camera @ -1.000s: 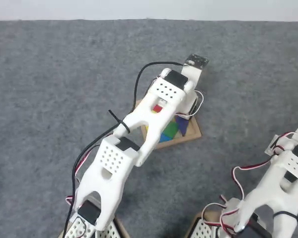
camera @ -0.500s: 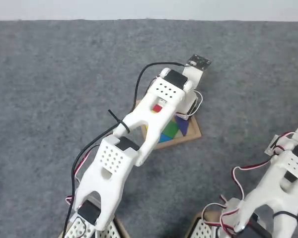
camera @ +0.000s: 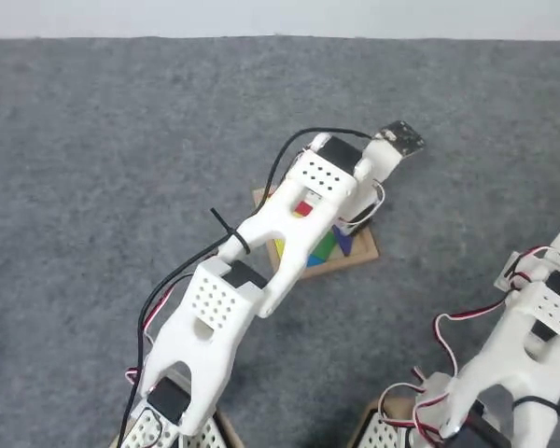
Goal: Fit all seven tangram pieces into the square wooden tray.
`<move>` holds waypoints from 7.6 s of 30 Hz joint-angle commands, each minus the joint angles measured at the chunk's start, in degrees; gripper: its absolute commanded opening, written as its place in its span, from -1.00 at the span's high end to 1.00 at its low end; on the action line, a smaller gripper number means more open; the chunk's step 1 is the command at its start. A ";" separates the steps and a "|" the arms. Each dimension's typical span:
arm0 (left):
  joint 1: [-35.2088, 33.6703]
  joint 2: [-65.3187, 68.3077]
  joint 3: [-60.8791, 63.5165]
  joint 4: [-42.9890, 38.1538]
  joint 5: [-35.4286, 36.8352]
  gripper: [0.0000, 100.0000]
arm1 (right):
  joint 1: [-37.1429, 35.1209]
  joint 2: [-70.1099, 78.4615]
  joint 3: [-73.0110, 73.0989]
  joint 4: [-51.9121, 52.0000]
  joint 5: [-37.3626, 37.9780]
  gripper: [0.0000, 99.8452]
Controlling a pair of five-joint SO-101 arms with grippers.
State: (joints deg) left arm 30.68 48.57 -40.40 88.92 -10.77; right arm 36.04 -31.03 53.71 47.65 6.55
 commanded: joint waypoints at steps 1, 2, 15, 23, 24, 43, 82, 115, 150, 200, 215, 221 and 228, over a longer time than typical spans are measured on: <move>0.62 -0.79 -0.04 2.20 -5.10 0.73 | -0.84 -2.68 -0.70 -1.10 -0.35 0.97; 0.44 -0.79 0.04 2.20 -5.80 0.73 | -0.84 -2.68 -0.70 -1.10 -0.35 0.97; -0.26 -0.79 0.13 1.67 -21.10 0.72 | -0.84 -2.68 -0.70 -1.10 -0.35 0.97; -0.26 -0.88 -0.04 -0.35 -23.74 0.72 | -0.84 -2.68 -0.70 -1.19 -0.35 0.97; -0.35 -0.88 -0.13 -0.62 -23.82 0.72 | -0.84 -2.68 -0.70 -1.19 -0.35 0.97; -1.14 -2.46 -8.84 6.24 -30.42 0.73 | -0.92 -2.68 -0.70 -1.27 -0.35 0.97; -0.70 -0.26 -18.07 6.86 -6.77 0.72 | -0.92 -2.68 -0.62 -1.63 -0.35 0.97; 4.48 -12.84 -5.41 8.18 -0.09 0.73 | 20.79 30.11 -34.29 2.42 7.47 0.97; 5.71 -11.78 25.10 -24.97 1.67 0.45 | 16.04 49.19 -47.47 9.71 9.58 0.97; -44.92 -89.32 104.66 -37.19 -0.62 0.55 | -53.23 33.10 -29.63 5.76 -5.71 0.54; -43.25 -89.05 104.92 -37.01 -0.53 0.55 | -50.42 40.48 -29.01 3.82 -24.18 0.66; -43.08 -89.05 105.63 -37.19 -0.44 0.55 | -50.07 40.40 -29.63 4.09 -24.18 0.91; -43.08 -89.05 105.63 -37.27 -0.44 0.55 | -50.68 37.14 -33.58 5.67 -24.53 0.93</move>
State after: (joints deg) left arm -12.66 -38.81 65.80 52.97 -10.95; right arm -13.71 9.49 23.03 52.13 -17.10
